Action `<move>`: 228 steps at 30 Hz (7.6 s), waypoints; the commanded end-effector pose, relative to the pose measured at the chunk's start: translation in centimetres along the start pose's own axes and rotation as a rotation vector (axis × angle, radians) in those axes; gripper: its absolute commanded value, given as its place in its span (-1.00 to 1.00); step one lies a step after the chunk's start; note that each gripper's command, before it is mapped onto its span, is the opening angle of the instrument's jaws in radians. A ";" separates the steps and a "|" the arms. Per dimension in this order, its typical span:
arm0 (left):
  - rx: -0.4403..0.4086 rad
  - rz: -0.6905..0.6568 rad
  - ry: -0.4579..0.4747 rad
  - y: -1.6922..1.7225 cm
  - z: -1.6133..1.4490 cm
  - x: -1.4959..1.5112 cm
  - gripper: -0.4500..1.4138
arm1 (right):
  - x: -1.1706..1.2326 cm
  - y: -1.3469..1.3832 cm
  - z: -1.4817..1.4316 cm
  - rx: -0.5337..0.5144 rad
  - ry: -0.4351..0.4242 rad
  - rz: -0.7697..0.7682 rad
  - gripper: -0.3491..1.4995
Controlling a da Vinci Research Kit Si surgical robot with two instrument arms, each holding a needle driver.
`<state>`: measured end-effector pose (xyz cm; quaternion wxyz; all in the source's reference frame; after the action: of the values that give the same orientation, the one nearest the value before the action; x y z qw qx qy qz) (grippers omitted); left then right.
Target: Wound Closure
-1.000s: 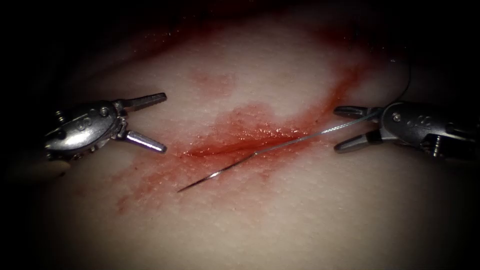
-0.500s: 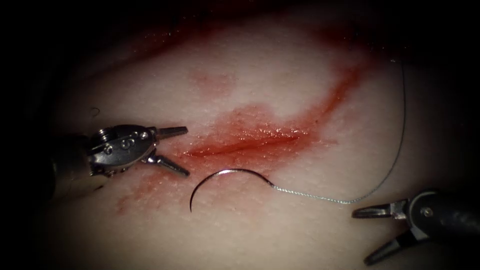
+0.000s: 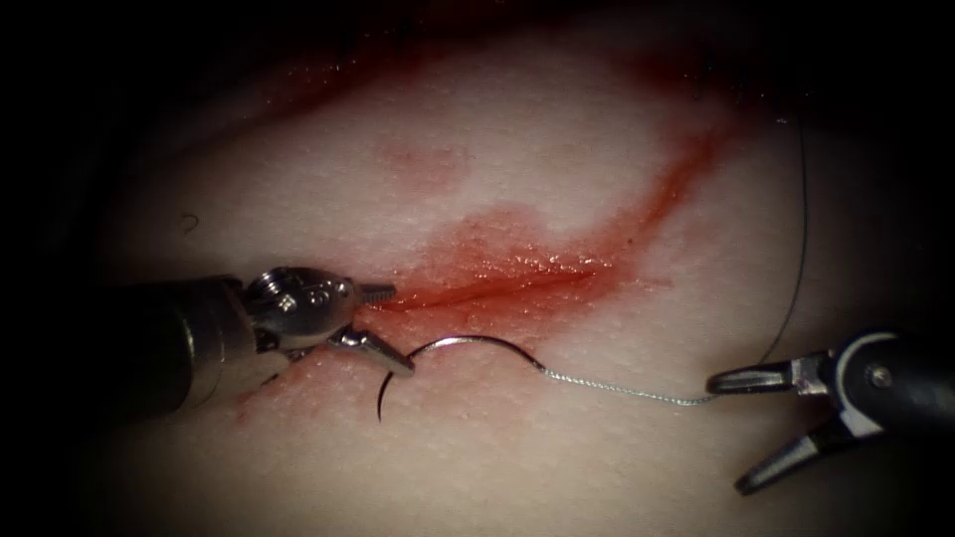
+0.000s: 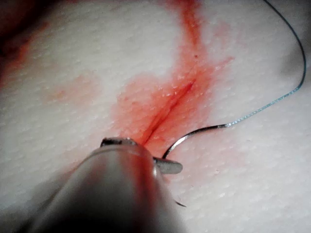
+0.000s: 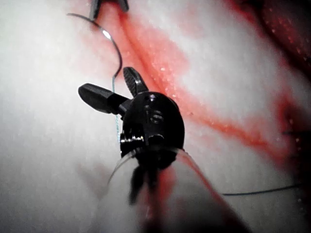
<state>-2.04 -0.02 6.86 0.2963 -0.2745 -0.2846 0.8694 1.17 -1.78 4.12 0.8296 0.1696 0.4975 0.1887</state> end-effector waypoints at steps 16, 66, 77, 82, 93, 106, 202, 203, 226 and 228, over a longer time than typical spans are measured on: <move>-0.019 0.009 -0.128 0.11 0.38 -0.24 0.15 | 0.05 0.33 0.18 -0.153 0.162 -0.053 0.51; 0.206 -0.143 0.713 0.02 -0.21 1.05 -1.00 | 0.42 0.95 1.23 -0.796 0.227 0.314 0.31; 0.193 -0.129 0.718 0.16 -0.20 1.12 -1.00 | 0.37 1.03 1.32 -0.847 0.241 0.267 0.49; 0.179 -0.125 0.721 0.21 -0.17 1.14 -1.00 | 0.35 1.01 1.45 -0.837 0.247 0.245 0.33; 0.163 -0.121 0.723 0.28 -0.17 1.16 -1.00 | 0.35 1.00 1.51 -0.840 0.269 0.204 -0.16; 0.146 -0.121 0.723 0.38 -0.20 1.20 -1.00 | 0.30 1.03 1.53 -0.857 0.247 0.156 -1.00; 0.135 0.300 0.069 0.19 0.85 -0.46 -0.42 | -0.34 1.33 3.08 -0.300 0.449 -0.815 -1.00; 0.135 0.300 0.069 0.20 0.85 -0.46 -0.42 | -0.35 1.33 3.09 -0.300 0.449 -0.816 -1.00; 0.131 0.305 0.065 0.14 0.69 -0.46 -0.44 | -0.86 1.22 3.30 -0.260 0.398 -0.933 -1.00; 0.131 0.301 0.066 0.12 0.69 -0.47 -0.44 | -0.90 1.20 3.29 -0.258 0.394 -0.918 -1.00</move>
<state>-2.14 -0.60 7.33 0.1887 -0.3221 -0.1722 0.9116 3.46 -1.47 6.78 0.7322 -0.2066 0.6401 -0.1073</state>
